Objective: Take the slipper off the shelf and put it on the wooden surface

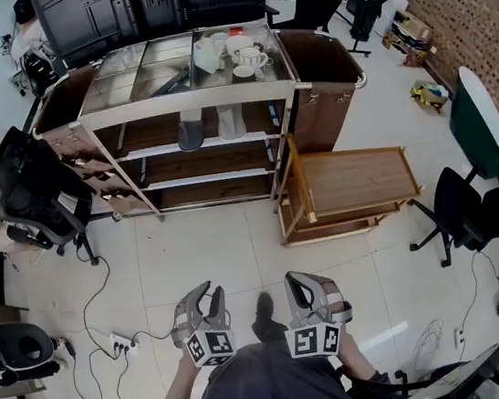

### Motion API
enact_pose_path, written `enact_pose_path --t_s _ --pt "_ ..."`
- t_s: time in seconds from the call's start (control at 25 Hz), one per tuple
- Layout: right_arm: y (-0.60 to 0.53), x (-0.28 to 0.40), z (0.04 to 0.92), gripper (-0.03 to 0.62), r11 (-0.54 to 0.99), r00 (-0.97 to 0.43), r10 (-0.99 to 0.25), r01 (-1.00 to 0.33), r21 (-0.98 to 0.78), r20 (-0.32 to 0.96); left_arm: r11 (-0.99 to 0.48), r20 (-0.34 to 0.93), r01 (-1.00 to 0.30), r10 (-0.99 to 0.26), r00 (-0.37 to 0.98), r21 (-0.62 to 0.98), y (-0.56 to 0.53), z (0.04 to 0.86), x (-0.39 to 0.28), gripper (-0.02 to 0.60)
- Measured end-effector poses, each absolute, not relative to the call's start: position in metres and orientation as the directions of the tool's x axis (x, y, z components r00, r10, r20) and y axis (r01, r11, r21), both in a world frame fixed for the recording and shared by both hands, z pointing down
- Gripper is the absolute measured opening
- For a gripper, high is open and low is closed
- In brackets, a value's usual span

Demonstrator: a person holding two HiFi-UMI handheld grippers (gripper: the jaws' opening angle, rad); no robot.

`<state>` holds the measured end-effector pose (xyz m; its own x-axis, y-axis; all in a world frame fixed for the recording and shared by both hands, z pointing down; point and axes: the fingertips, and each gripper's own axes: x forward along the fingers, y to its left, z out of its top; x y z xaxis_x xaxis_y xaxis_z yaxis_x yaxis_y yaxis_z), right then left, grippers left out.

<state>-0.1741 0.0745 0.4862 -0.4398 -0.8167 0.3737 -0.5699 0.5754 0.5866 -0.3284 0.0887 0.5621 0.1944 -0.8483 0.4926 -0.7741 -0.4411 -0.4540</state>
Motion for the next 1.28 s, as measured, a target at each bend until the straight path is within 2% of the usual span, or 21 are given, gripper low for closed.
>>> enact_pose_path --t_s 0.12,0.44,0.64,0.96,1.12,1.28 --pt "0.023 -0.159 0.484 0.003 0.557 -0.433 -0.830 -0.599 0.576 0.352 -0.419 0.473 -0.727 -0.869 0.148 -0.544 0.012 0.559 -0.326 0.152" --pt "-0.065 -0.141 0.490 0.054 0.581 -0.451 -0.813 -0.575 0.577 0.370 -0.352 0.404 -0.584 -0.914 0.044 -0.732 -0.138 0.564 -0.340 0.176" --pt "-0.104 -0.138 0.497 0.053 0.579 -0.417 -0.815 -0.588 0.565 0.402 -0.412 0.474 -0.491 -0.881 0.000 -0.768 -0.228 0.617 -0.367 0.186" --pt "-0.176 -0.114 0.501 0.046 0.539 -0.267 -0.826 -0.628 0.561 0.496 -0.396 0.468 -0.374 -0.875 -0.122 -0.838 -0.378 0.693 -0.421 0.243" --pt "-0.208 -0.118 0.505 0.044 0.526 -0.221 -0.824 -0.638 0.562 0.521 -0.395 0.454 -0.336 -0.883 -0.118 -0.855 -0.436 0.711 -0.432 0.256" --pt "-0.220 -0.126 0.509 0.044 0.537 -0.201 -0.808 -0.637 0.553 0.553 -0.444 0.493 -0.290 -0.861 -0.124 -0.848 -0.458 0.739 -0.437 0.256"
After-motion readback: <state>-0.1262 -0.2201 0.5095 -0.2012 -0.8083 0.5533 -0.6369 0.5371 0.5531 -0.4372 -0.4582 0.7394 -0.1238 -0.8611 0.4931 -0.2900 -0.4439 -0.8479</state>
